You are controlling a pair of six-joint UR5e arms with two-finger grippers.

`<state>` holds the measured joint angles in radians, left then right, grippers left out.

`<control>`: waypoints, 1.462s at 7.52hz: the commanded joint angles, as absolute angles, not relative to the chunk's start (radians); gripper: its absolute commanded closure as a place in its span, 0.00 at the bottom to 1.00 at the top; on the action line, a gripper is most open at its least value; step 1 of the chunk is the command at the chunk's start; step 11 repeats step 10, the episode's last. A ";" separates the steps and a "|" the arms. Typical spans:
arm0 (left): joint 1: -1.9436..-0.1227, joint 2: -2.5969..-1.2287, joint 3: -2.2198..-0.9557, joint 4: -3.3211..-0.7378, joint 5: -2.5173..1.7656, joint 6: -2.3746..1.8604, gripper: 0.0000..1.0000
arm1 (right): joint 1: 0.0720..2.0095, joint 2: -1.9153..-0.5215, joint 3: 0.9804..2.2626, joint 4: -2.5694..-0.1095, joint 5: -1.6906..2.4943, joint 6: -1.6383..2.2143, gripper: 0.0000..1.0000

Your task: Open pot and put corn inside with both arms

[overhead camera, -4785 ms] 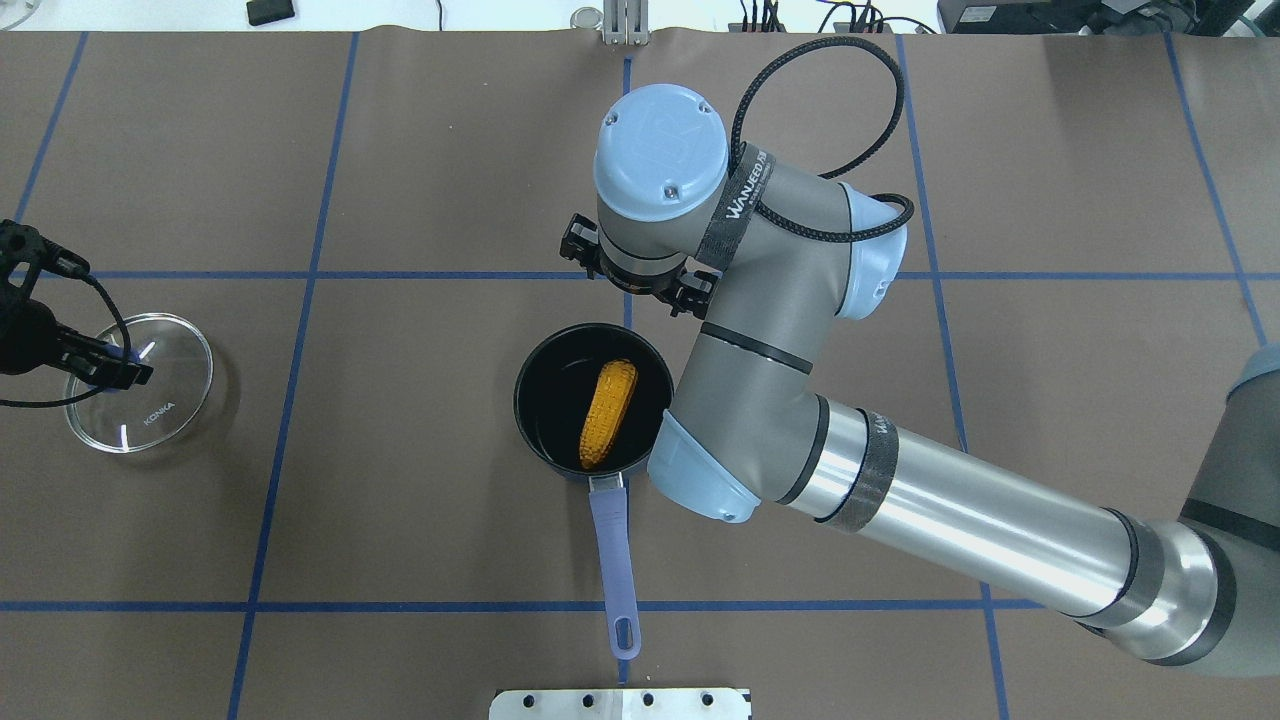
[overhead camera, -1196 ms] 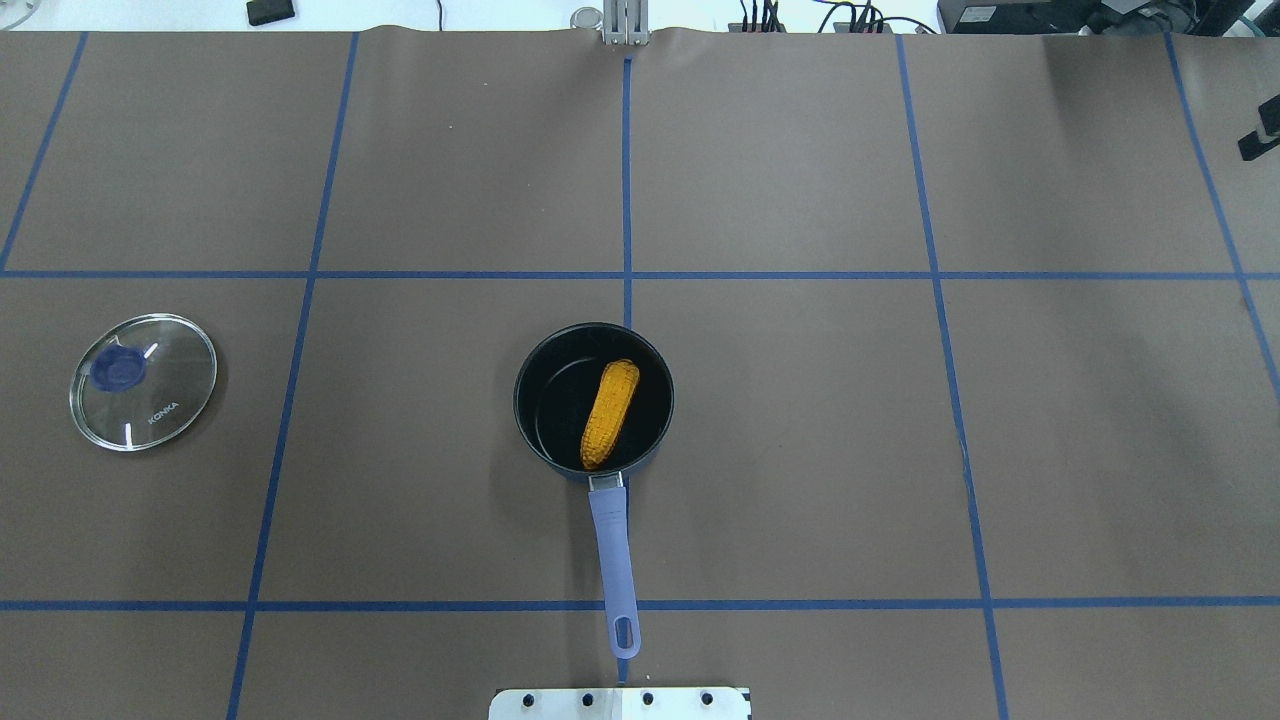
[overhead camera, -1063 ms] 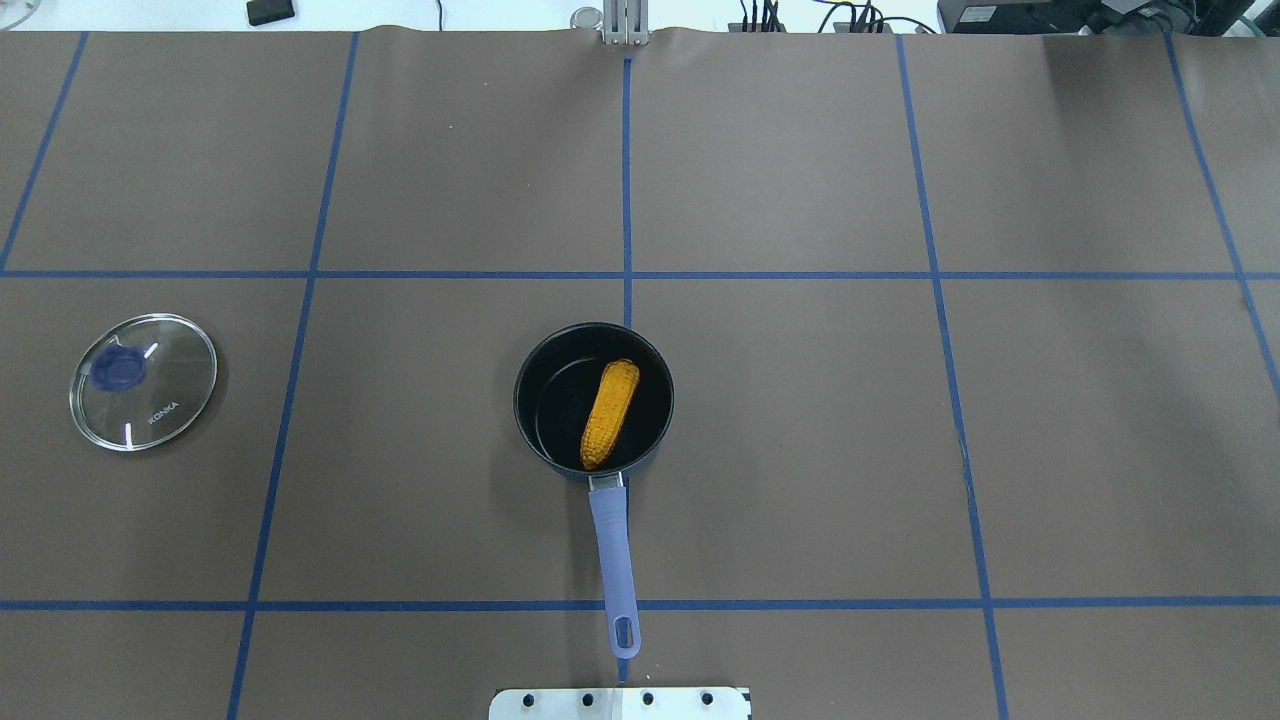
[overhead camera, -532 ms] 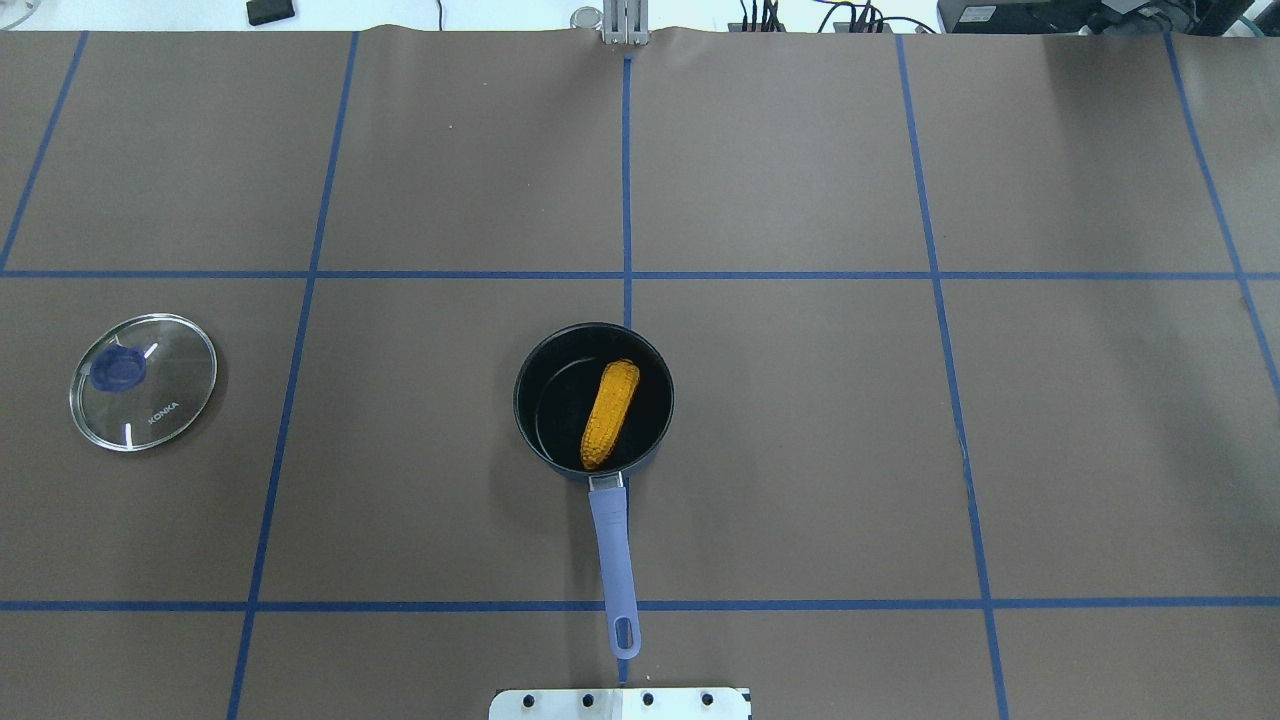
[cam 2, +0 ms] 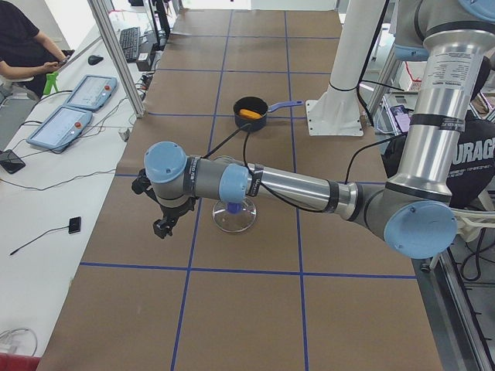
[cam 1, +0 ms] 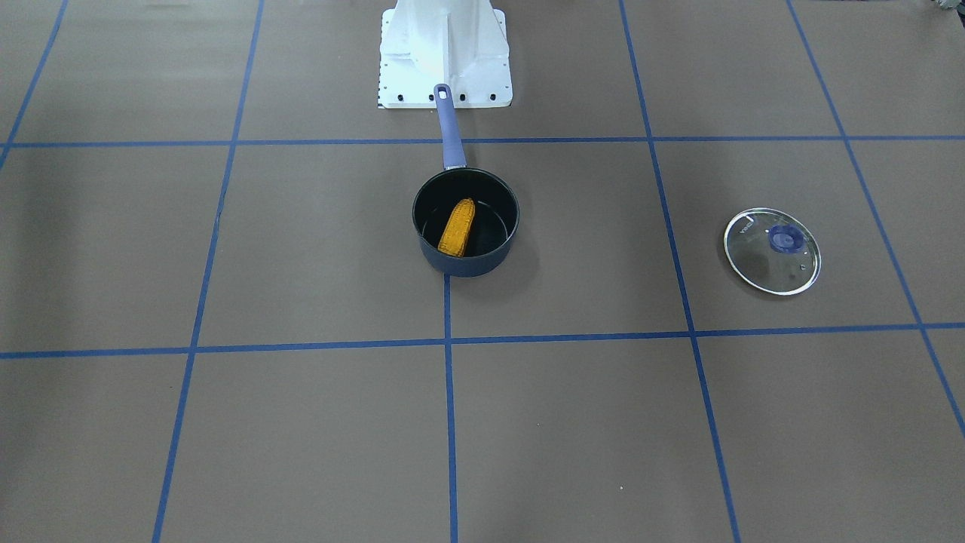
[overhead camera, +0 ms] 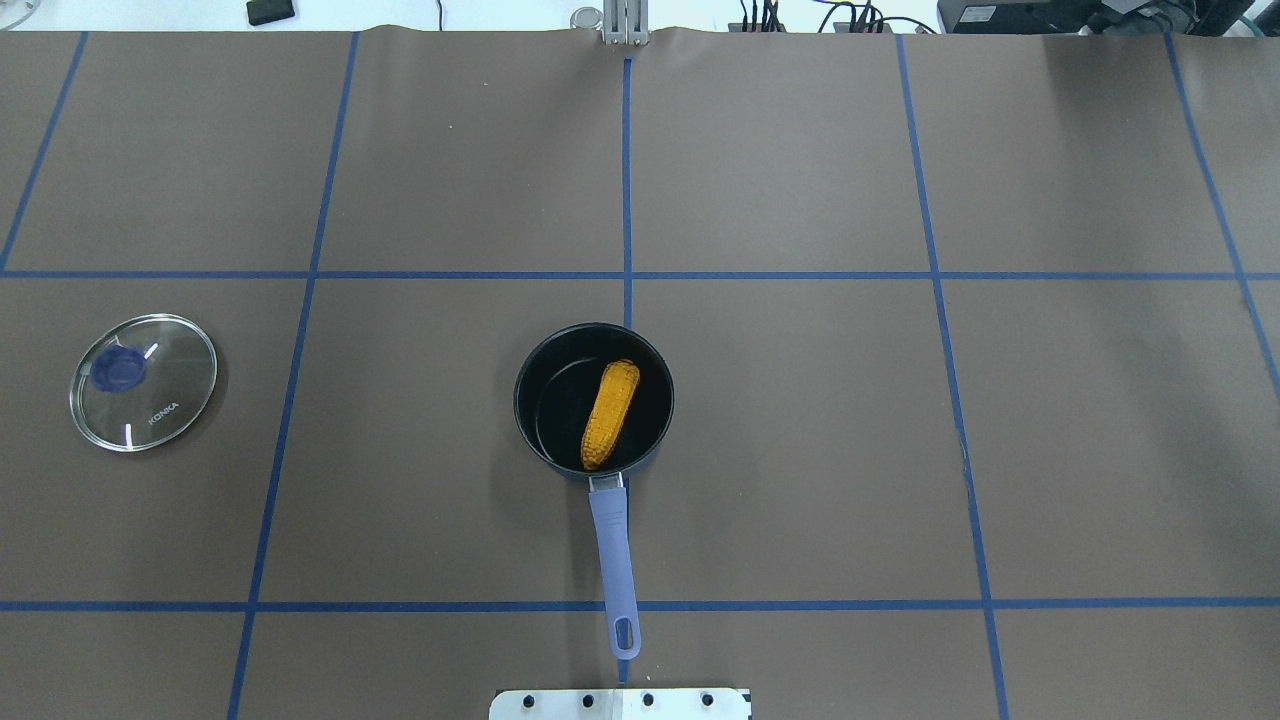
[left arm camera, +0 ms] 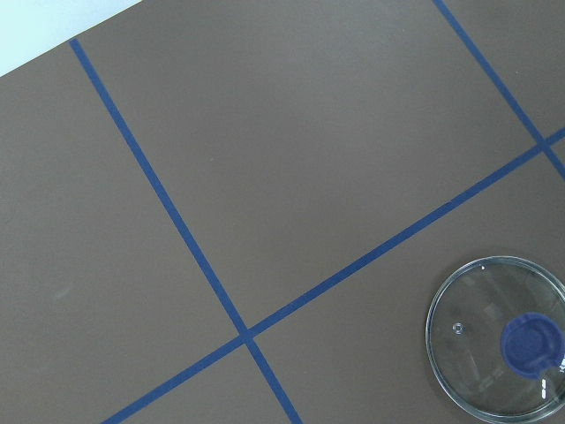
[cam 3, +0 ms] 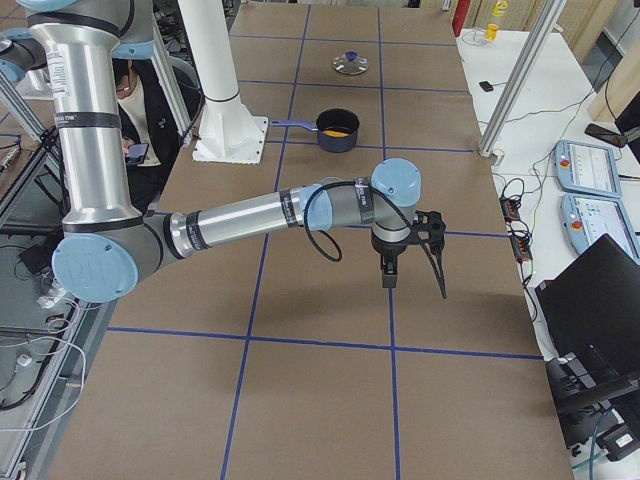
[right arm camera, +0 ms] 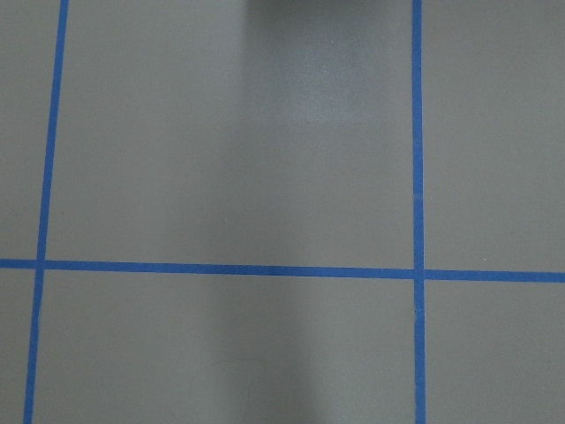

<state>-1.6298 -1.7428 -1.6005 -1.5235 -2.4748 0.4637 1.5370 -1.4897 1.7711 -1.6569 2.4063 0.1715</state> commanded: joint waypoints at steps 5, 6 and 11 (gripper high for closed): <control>-1.635 -1.730 -1.601 -1.505 -2.477 0.200 0.02 | 1.537 -1.509 1.746 -1.657 2.381 0.172 0.00; -1.635 -1.730 -1.603 -1.505 -2.477 0.187 0.02 | 1.537 -1.509 1.749 -1.651 2.369 0.172 0.00; -1.635 -1.727 -1.605 -1.506 -2.479 0.181 0.02 | 1.536 -1.500 1.743 -1.657 2.370 0.170 0.00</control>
